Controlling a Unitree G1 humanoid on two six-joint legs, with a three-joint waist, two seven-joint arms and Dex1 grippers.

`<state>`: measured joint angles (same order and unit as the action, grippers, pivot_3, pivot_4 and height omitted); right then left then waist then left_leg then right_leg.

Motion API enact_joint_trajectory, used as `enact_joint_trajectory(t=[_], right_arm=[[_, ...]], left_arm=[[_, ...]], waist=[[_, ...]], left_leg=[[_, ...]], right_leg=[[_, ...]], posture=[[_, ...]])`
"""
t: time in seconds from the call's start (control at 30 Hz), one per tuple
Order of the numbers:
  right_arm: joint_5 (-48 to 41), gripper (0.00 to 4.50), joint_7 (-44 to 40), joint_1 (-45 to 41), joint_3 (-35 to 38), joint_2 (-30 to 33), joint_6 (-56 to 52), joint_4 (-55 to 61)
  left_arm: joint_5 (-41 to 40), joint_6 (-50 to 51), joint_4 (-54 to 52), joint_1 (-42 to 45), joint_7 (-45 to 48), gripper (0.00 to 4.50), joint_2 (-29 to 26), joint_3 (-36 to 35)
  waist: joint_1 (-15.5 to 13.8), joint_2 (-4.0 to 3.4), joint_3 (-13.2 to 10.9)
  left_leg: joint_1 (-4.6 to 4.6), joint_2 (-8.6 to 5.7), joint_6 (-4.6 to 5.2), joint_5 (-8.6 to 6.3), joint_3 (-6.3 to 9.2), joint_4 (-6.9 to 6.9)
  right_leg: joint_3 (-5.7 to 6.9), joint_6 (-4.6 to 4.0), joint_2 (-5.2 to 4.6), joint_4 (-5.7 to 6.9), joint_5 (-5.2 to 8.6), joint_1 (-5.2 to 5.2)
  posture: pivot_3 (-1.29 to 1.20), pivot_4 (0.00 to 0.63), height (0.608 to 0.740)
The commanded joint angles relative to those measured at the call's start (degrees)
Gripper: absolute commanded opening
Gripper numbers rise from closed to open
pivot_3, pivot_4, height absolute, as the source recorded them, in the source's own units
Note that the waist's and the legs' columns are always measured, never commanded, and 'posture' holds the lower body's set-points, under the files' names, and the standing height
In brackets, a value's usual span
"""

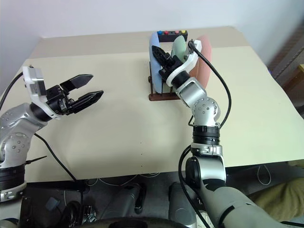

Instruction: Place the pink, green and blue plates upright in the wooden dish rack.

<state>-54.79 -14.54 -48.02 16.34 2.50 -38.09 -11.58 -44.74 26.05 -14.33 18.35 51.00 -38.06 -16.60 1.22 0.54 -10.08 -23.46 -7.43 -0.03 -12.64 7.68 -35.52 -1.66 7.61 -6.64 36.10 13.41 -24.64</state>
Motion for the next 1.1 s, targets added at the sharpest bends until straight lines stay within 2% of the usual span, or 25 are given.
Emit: enact_joint_trajectory(t=[0.03,0.2,0.73,1.1], right_arm=[[0.50,1.88,-0.82,-0.94,-0.76,-0.11,-0.12,1.93],[2.55,4.43,-1.82,-1.08,-2.30,0.60,0.25,4.14],[18.32,4.47,-5.57,-1.81,-9.13,3.76,12.38,10.16],[23.51,4.47,-6.85,-0.82,-11.15,4.03,13.98,9.02]], left_arm=[[-0.90,0.06,-2.04,-0.03,-0.14,4.06,-0.32,-1.07],[-0.93,0.25,-1.88,0.11,-0.26,4.06,-0.29,-0.88],[-1.04,0.91,-1.42,0.95,0.17,4.06,0.07,-0.43],[-1.07,1.14,-1.26,1.34,0.04,4.06,0.08,-0.57]], waist=[[0.00,0.00,0.00],[-0.02,0.00,0.00],[-0.02,0.00,0.00],[-0.07,0.00,0.00]], left_leg=[[0.00,0.00,0.00,0.00,0.00,0.00],[0.00,0.00,0.00,0.00,0.00,0.00],[0.00,0.00,-0.01,0.00,0.00,0.01],[0.00,0.00,-0.02,0.00,0.00,0.01]], right_leg=[[0.00,0.00,0.00,0.00,0.00,0.00],[0.00,0.00,0.00,0.00,0.00,0.00],[0.00,0.00,0.01,-0.01,0.00,-0.01],[0.00,0.00,0.01,-0.01,0.00,0.00]], posture=[[0.00,0.150,0.740],[0.00,0.150,0.740],[0.00,0.150,0.740],[0.00,0.150,0.740]])
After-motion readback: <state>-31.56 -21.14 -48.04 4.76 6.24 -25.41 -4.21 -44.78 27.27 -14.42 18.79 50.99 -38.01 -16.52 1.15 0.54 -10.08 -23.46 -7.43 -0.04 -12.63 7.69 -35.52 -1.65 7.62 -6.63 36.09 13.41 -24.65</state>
